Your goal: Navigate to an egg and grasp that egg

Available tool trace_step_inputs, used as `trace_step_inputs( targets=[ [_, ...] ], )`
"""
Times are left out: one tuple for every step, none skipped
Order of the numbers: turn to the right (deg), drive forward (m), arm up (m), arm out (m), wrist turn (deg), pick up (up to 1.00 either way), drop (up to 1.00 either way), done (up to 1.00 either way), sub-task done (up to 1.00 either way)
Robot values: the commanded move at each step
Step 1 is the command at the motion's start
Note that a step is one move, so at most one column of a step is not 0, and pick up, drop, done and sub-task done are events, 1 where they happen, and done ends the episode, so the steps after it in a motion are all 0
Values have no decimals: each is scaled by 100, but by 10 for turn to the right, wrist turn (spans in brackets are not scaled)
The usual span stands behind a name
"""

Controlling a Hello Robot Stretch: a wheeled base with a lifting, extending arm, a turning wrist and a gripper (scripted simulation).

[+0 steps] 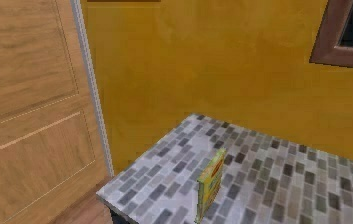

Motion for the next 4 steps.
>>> trace_step_inputs(
  targets=[
    [0,0,38,0,0,0,0,0,0],
    [0,0,0,22,0,0,0,0,0],
    [0,0,0,0,450,0,0,0,0],
    [0,0,0,0,450,0,0,0,0]
  ],
)
